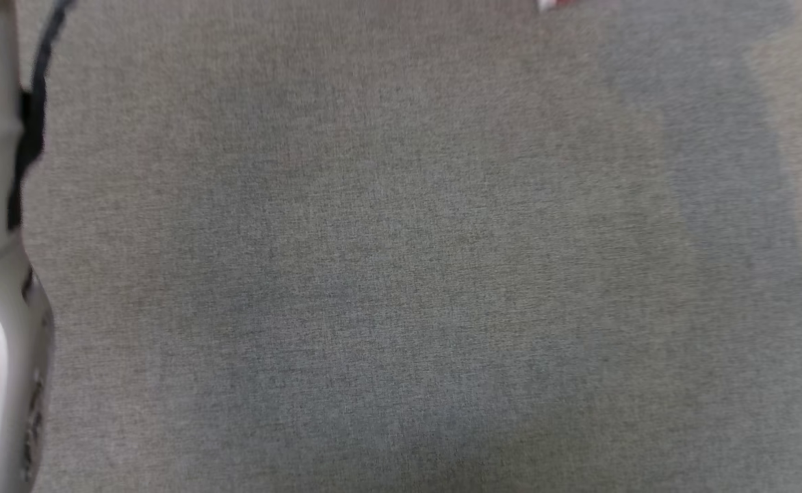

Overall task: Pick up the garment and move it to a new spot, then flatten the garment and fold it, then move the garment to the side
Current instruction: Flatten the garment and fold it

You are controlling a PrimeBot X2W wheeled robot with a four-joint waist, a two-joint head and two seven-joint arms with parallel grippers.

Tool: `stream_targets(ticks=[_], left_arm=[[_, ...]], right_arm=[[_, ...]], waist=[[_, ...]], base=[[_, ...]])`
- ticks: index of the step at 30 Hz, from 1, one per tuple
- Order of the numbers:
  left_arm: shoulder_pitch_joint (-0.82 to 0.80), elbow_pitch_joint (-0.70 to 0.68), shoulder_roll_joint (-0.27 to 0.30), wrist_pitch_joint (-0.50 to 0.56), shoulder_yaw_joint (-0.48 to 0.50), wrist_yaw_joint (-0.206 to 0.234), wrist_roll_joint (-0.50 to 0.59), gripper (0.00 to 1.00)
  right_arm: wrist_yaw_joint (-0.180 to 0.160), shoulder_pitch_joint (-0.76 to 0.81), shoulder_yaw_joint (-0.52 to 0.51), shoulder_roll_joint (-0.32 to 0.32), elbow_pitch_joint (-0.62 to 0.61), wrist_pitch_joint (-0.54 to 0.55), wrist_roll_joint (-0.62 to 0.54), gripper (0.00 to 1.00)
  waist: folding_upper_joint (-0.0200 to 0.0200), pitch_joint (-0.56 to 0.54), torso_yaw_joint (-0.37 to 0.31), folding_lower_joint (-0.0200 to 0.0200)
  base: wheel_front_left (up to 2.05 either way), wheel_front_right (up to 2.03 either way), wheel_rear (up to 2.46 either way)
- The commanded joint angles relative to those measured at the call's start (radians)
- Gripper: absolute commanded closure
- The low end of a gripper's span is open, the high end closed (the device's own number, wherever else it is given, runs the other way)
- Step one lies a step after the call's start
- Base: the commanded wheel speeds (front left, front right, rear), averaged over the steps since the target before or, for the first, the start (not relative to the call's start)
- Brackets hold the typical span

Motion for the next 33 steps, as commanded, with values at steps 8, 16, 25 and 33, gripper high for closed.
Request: stream_targets(ticks=[8,16,25,33], left_arm=[[-0.236,0.298,-0.041,-0.238,0.01,-0.021,0.045,1.0],[-0.106,0.516,-0.087,-0.364,-0.046,-0.066,-0.03,1.0],[0.362,0.269,-0.041,-0.328,-0.244,-0.07,-0.26,1.0],[0.961,-0.105,0.095,-0.362,-0.294,0.005,-0.324,1.0]], right_arm=[[0.0,-0.257,0.005,0.116,0.285,-0.155,-0.104,1.0],[0.0,-0.051,0.137,0.109,0.36,-0.284,-0.004,1.0],[0.0,0.498,0.26,-0.049,0.095,-0.399,0.194,1.0],[0.0,1.039,0.261,-0.102,-0.065,-0.423,0.245,1.0]], waist=[[0.0,0.138,0.001,-0.0001],[0.0,0.133,0.014,-0.0001],[0.0,-0.026,0.019,-0.0001],[0.0,-0.315,-0.007,-0.0001]], base=[[0.0,0.0,0.0],[0.0,0.0,0.0],[0.0,0.0,0.0],[0.0,0.0,0.0]])
